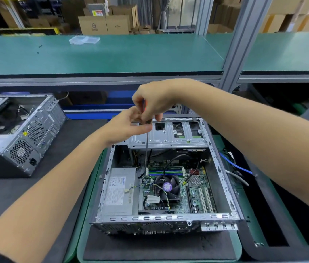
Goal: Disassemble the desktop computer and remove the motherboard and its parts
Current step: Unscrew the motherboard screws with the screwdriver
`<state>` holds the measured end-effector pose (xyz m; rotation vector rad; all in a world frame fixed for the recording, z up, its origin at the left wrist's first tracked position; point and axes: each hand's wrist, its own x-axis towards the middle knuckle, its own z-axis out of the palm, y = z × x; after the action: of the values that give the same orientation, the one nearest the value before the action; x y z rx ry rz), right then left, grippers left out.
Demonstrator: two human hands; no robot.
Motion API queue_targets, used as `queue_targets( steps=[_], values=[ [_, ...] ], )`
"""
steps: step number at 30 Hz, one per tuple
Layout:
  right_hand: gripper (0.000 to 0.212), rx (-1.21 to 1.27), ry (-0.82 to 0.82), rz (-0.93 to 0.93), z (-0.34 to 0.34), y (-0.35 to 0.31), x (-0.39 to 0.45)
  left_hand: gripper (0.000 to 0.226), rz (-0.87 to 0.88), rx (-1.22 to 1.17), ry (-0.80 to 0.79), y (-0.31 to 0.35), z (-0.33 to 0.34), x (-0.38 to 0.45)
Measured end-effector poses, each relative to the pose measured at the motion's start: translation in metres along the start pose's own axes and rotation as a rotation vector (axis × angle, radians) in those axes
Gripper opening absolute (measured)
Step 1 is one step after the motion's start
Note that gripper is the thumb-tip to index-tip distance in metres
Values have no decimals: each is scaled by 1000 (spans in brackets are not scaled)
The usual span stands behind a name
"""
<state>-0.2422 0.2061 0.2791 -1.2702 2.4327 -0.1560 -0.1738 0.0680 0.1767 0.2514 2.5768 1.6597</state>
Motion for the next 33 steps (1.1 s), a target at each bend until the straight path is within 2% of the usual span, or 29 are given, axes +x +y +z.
queue_targets(
  steps=[2,6,9,11,14,16,18,20,23,25,28,30,33],
  values=[
    [14,-56,-46,-36,-3,2,0,27,38,-111,-114,-1,0,-2],
    [28,-78,-30,-81,-2,2,2,25,43,-85,31,-4,6,-1],
    [35,67,-9,-65,-3,3,3,21,60,-99,70,-6,4,-2],
    [37,123,56,-26,-2,5,3,20,78,-67,98,-3,1,-3],
    [46,38,118,66,2,4,5,13,66,-26,157,1,0,-3],
    [40,28,118,74,5,0,6,15,58,12,170,-1,-1,-2],
    [25,68,99,44,6,-2,8,18,57,31,159,-3,-1,-3],
    [14,96,61,9,4,-3,9,24,51,-4,77,-7,1,-6],
    [26,106,33,-40,3,0,9,24,13,-15,-18,-18,7,-10],
    [35,171,27,-72,5,1,8,18,-4,-13,57,-22,11,-8],
    [34,274,62,-72,7,2,6,17,-10,-4,164,-23,15,-5],
    [40,177,114,-24,7,3,6,18,-9,14,208,-23,15,-3],
    [35,51,159,-16,9,5,8,28,-28,20,250,-23,15,-2]
  ],
)
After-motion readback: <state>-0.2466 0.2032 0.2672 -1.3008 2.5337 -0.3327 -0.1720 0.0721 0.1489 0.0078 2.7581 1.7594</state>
